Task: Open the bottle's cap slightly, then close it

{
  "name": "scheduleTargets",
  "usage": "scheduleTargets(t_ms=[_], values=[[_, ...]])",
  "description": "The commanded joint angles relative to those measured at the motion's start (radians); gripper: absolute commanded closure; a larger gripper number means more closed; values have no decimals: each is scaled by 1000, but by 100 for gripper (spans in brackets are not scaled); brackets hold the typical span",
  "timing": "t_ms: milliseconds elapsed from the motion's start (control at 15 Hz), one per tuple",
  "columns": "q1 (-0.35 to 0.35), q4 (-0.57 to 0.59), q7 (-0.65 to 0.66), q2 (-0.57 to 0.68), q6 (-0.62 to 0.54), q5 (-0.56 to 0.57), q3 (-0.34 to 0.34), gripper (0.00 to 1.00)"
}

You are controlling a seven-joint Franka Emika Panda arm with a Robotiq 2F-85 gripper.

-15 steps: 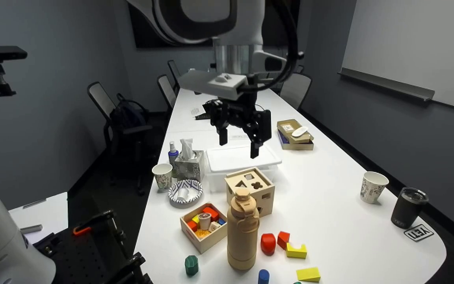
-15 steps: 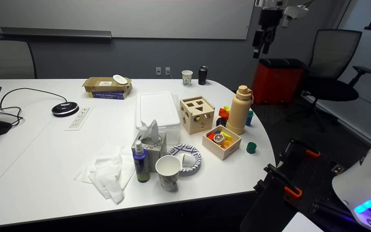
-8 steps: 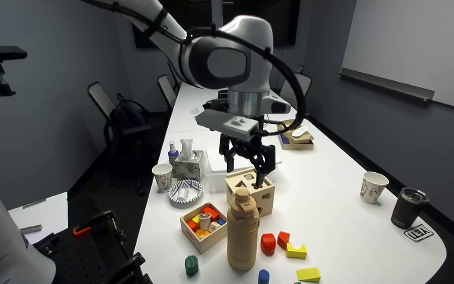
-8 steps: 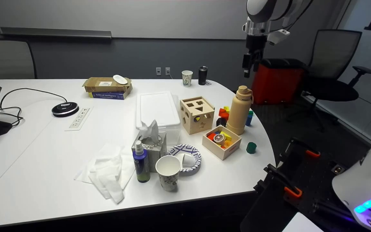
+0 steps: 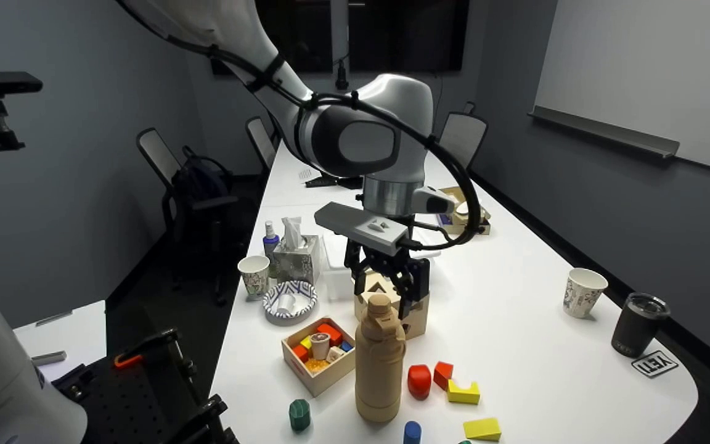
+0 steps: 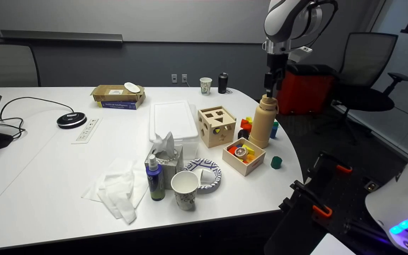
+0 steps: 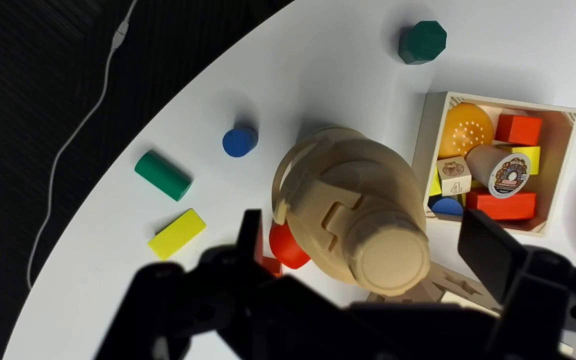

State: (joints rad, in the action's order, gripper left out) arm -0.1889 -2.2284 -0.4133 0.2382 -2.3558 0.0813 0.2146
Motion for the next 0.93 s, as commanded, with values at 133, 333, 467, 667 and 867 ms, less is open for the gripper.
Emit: scheduleTargets(t_ms=[133,333,467,667,867], values=[[-16,22,16,38,-22,4,-36,0],[-14,28,23,50,-31,11,-44,7],[-13,31,25,57,-38,16,-48,32],[-12,36,31,68,-60,21,-51,58],[-11,32,29,63,-79,29,-52,79]])
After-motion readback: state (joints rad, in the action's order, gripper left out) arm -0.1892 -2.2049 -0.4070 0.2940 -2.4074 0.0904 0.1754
